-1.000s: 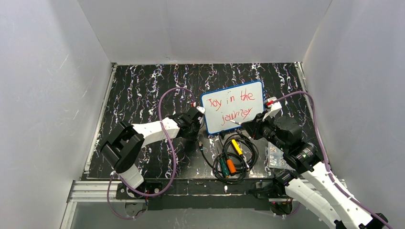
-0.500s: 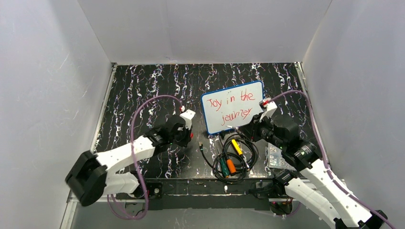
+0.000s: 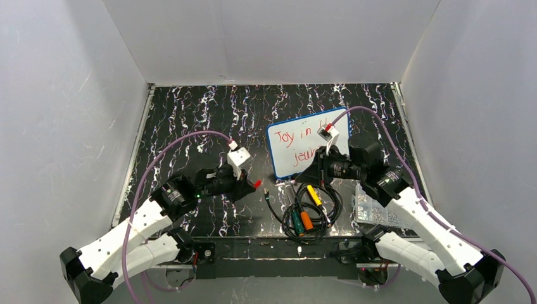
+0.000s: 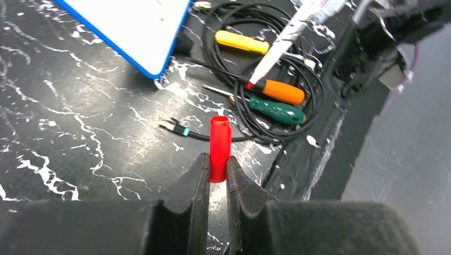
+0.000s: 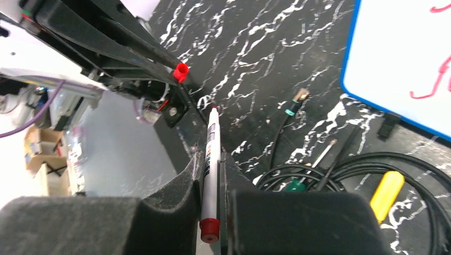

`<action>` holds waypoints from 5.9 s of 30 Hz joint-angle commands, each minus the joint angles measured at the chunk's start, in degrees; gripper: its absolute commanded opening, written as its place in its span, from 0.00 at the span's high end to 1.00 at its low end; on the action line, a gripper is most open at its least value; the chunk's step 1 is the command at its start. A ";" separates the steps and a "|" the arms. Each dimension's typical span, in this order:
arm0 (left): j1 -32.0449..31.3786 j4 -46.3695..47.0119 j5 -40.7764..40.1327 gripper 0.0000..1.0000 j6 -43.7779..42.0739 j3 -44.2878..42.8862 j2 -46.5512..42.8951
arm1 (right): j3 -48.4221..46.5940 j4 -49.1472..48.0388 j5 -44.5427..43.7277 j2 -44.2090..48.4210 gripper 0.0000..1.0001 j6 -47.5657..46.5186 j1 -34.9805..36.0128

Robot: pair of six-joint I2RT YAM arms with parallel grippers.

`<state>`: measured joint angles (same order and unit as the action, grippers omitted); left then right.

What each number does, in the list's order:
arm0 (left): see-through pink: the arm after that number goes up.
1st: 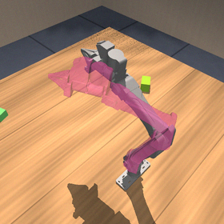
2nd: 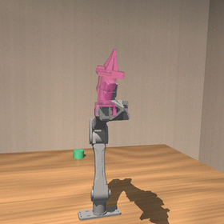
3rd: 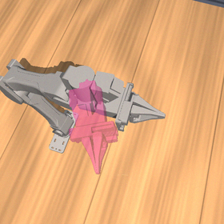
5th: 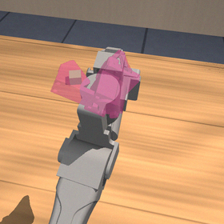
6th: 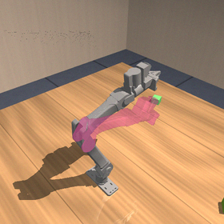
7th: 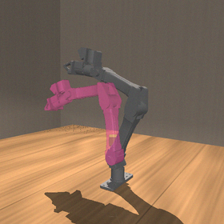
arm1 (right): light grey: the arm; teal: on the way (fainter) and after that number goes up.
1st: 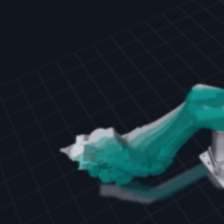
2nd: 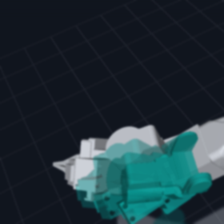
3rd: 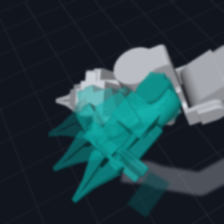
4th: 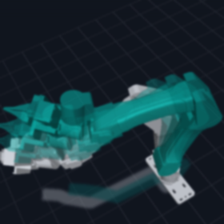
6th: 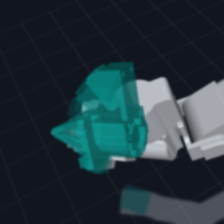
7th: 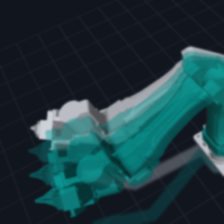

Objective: Write a sentence on the whiteboard
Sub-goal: Close the whiteboard marker at the center of the board, then place the whiteboard marker at the center of the board.

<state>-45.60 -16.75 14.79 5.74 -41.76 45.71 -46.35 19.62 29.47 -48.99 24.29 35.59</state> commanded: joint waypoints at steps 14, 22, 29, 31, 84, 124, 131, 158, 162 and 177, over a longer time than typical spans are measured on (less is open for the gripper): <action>-0.31 -6.74 18.95 1.00 -8.66 -1.35 -0.26 | -5.87 -0.35 13.18 -4.15 0.99 4.00 -0.44; -0.35 -6.19 21.90 1.00 -8.35 -1.62 0.90 | -5.60 -1.73 14.22 -4.62 0.99 4.91 -0.36; -0.36 -5.76 22.33 1.00 -8.30 -1.92 1.82 | -5.33 -2.10 14.62 -4.62 0.99 5.21 -0.35; -0.31 -5.75 22.45 1.00 -8.29 -2.01 2.00 | -5.21 -2.13 14.82 -4.66 0.99 5.16 -0.35; -0.35 -2.88 23.78 1.00 -8.33 -3.06 3.37 | -3.14 -1.42 17.50 -7.46 0.99 3.97 1.22; -1.57 11.73 24.51 1.00 -4.48 -8.14 9.57 | 1.83 -9.16 22.20 -7.79 0.99 7.53 2.55; -1.85 13.97 24.81 1.00 -4.33 -10.14 11.69 | 2.29 -9.16 22.40 -7.70 0.99 7.52 2.86; 22.05 -1.16 -9.53 0.02 4.61 -5.77 1.09 | 8.43 -23.79 -32.54 -5.27 0.99 1.02 15.98; 29.32 -4.05 -19.07 0.02 6.85 -7.07 1.87 | 6.10 -27.44 -47.55 -12.22 0.99 -3.24 23.75; 30.31 -2.77 -28.85 0.02 5.91 -3.96 -2.80 | -8.60 -39.90 -63.65 -47.62 0.99 -9.49 32.08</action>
<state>-15.49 -19.40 -11.55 11.60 -45.54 42.44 -48.84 -15.44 -28.01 -90.02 16.67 67.57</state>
